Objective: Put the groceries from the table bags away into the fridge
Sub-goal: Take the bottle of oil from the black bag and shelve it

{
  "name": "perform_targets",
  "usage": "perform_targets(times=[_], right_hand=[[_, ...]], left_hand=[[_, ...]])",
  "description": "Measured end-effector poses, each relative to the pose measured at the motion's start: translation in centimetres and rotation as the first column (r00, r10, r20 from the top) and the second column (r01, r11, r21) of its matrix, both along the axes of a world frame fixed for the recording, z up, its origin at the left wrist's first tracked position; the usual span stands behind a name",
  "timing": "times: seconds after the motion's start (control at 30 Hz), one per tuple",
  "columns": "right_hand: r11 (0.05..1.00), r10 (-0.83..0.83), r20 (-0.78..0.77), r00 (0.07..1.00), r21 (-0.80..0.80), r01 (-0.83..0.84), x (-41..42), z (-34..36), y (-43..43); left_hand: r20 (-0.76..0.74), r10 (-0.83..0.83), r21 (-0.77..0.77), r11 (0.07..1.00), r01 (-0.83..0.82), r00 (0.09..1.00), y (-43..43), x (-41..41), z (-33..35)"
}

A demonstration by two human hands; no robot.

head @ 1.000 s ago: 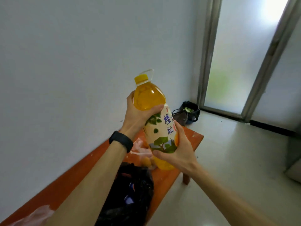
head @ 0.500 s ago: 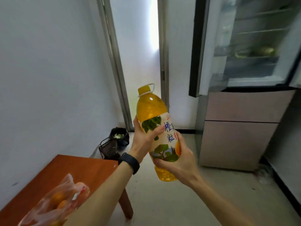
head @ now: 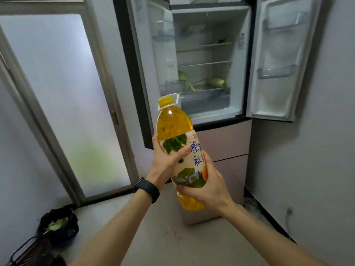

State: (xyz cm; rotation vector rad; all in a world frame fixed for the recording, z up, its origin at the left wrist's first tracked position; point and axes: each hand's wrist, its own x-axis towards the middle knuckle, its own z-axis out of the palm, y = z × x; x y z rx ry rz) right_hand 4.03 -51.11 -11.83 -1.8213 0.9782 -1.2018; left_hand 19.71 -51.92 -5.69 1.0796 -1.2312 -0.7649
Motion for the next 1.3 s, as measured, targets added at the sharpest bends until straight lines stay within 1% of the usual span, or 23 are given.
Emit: perform_targets(times=[0.17, 0.27, 0.37, 0.5, 0.57, 0.63, 0.67, 0.7, 0.8, 0.83, 0.87, 0.93, 0.97, 1.03, 1.07, 1.13, 1.2, 1.3], right_hand=[[0.998, -0.062, 0.010, 0.998, -0.013, 0.062, -3.1, 2.8, -11.1], [0.995, -0.096, 0.003, 0.995, -0.011, 0.096, -5.2, 4.1, -16.8], [0.996, -0.094, -0.016, 0.995, -0.004, 0.094, -7.3, 5.1, -21.7], [0.998, -0.046, -0.025, 0.999, 0.032, 0.046, -9.6, 5.3, -28.1], [0.999, 0.005, -0.088, 0.996, 0.040, -0.001, -11.2, 5.7, -31.6], [0.994, 0.103, -0.181, 0.978, 0.060, -0.094, -13.9, 6.7, -36.1], [0.989, 0.146, -0.191, 0.971, 0.066, -0.135, -15.6, 7.6, -38.5], [0.987, 0.160, -0.166, 0.973, 0.052, -0.154, -17.2, 8.7, -40.9], [0.997, 0.079, 0.011, 0.997, -0.023, -0.078, -21.3, 14.1, -46.6], [0.997, 0.068, 0.055, 0.996, -0.035, -0.066, -22.3, 16.1, -48.2], [0.996, 0.075, 0.068, 0.995, -0.048, -0.072, -23.2, 18.2, -49.7], [0.994, 0.106, 0.014, 0.994, -0.032, -0.105, -24.5, 22.0, -52.6], [0.993, 0.122, -0.037, 0.992, 0.002, -0.122, -25.0, 23.6, -53.7], [0.987, 0.156, -0.159, 0.975, 0.074, -0.146, -25.4, 25.7, -55.8], [0.986, 0.159, -0.217, 0.963, 0.085, -0.143, -25.5, 26.3, -56.6], [0.993, 0.121, -0.287, 0.950, 0.035, -0.116, -25.5, 26.8, -58.2], [0.998, 0.054, -0.269, 0.962, -0.016, -0.061, -25.6, 26.8, -59.7], [0.997, -0.069, -0.232, 0.970, -0.050, 0.059, -26.2, 26.7, -61.6]], left_hand=[[0.018, -0.088, -0.076, 0.993, 0.089, 0.996, -11.5, -3.3, 3.1], [0.052, -0.114, -0.110, 0.987, 0.119, 0.992, -17.3, -5.6, 4.8], [0.081, -0.123, -0.143, 0.981, 0.133, 0.989, -22.7, -7.4, 5.7], [0.177, -0.079, -0.182, 0.977, 0.111, 0.981, -29.1, -9.7, 5.8], [0.205, -0.036, -0.207, 0.975, 0.079, 0.978, -32.3, -10.9, 5.7], [0.273, 0.005, -0.235, 0.970, 0.062, 0.962, -35.5, -11.9, 5.9], [0.337, 0.027, -0.249, 0.967, 0.061, 0.941, -37.1, -12.3, 6.1], [0.406, 0.056, -0.266, 0.962, 0.060, 0.912, -38.7, -12.9, 6.4], [0.571, 0.153, -0.311, 0.950, 0.040, 0.806, -43.3, -14.7, 7.1], [0.606, 0.184, -0.316, 0.948, 0.022, 0.774, -44.8, -15.3, 7.4], [0.631, 0.214, -0.321, 0.947, -0.001, 0.746, -46.1, -15.9, 7.6], [0.680, 0.271, -0.340, 0.940, -0.034, 0.681, -48.5, -16.7, 8.3], [0.714, 0.300, -0.356, 0.934, -0.040, 0.632, -49.6, -17.1, 8.7], [0.785, 0.366, -0.400, 0.916, -0.041, 0.500, -51.8, -17.5, 9.5], [0.812, 0.398, -0.426, 0.904, -0.033, 0.426, -52.9, -17.6, 9.9], [0.835, 0.461, -0.483, 0.876, -0.001, 0.300, -55.2, -17.8, 10.9], [0.815, 0.524, -0.547, 0.837, 0.030, 0.247, -57.7, -17.7, 12.0], [0.769, 0.605, -0.630, 0.772, 0.086, 0.207, -61.9, -17.2, 13.5]])
